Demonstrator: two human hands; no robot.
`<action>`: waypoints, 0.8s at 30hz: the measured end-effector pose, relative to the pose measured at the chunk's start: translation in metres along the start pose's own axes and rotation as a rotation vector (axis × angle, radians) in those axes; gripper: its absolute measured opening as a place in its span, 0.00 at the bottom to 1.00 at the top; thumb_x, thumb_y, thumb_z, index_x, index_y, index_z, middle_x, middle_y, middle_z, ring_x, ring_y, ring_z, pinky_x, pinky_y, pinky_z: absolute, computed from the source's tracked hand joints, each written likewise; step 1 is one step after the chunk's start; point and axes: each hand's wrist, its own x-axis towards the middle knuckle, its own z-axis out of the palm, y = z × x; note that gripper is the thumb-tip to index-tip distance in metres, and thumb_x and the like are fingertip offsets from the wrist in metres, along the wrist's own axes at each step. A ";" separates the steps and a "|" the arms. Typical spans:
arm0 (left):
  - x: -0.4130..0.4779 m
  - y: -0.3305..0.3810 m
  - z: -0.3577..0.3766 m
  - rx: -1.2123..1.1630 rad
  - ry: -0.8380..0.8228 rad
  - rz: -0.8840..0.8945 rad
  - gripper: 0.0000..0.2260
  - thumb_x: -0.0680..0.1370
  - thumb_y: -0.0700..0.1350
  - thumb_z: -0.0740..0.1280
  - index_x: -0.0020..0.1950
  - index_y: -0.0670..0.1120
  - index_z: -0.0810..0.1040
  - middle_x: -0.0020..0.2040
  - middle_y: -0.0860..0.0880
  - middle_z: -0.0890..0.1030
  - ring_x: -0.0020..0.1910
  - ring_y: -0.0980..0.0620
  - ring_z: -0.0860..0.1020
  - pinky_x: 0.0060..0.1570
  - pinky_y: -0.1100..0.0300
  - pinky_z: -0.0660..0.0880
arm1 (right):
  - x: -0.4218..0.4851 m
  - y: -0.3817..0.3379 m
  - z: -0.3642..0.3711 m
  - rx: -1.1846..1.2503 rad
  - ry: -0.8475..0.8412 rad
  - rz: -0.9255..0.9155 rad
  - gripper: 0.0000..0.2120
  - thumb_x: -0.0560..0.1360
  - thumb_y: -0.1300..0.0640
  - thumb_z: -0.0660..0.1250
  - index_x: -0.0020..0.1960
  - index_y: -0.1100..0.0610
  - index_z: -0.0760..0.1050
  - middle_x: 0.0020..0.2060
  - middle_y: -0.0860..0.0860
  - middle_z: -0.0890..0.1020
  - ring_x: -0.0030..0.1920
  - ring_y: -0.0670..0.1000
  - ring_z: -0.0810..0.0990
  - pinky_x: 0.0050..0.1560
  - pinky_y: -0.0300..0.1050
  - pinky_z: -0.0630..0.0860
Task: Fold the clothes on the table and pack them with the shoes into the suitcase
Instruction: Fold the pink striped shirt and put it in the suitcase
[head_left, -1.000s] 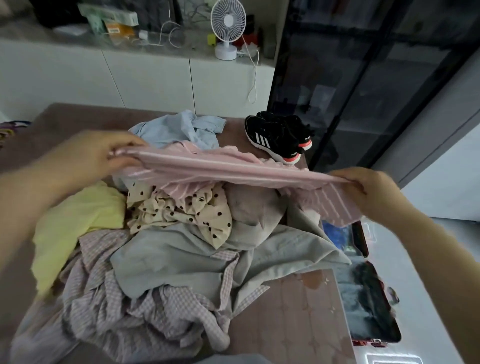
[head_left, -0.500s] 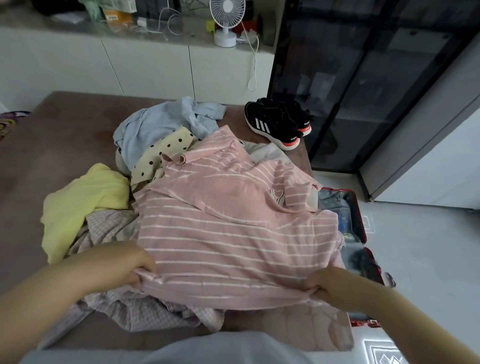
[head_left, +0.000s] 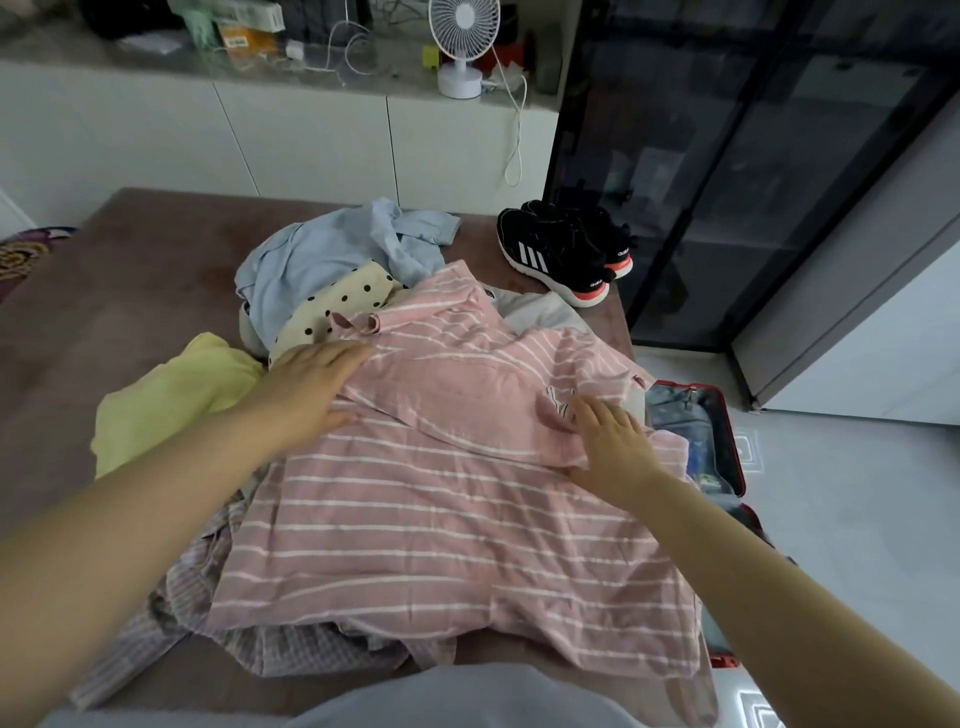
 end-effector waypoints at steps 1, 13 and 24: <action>0.007 0.000 0.001 0.035 -0.033 -0.013 0.34 0.74 0.52 0.68 0.75 0.50 0.54 0.75 0.51 0.59 0.72 0.48 0.61 0.69 0.55 0.56 | 0.008 0.005 0.003 0.007 -0.020 0.032 0.40 0.70 0.46 0.69 0.74 0.56 0.51 0.71 0.52 0.63 0.72 0.54 0.60 0.71 0.48 0.54; 0.036 -0.021 -0.031 -0.486 0.010 -0.108 0.08 0.73 0.41 0.71 0.45 0.55 0.77 0.43 0.53 0.79 0.38 0.58 0.74 0.34 0.78 0.66 | 0.013 0.039 -0.029 0.151 0.182 0.083 0.13 0.67 0.49 0.54 0.38 0.58 0.69 0.32 0.58 0.77 0.37 0.61 0.77 0.34 0.44 0.64; 0.099 0.002 -0.026 -0.108 -0.166 0.035 0.05 0.78 0.45 0.61 0.53 0.51 0.74 0.50 0.50 0.78 0.47 0.49 0.74 0.45 0.56 0.70 | 0.005 0.057 -0.089 0.186 0.008 0.035 0.07 0.72 0.60 0.64 0.49 0.52 0.70 0.37 0.49 0.77 0.37 0.51 0.73 0.41 0.49 0.71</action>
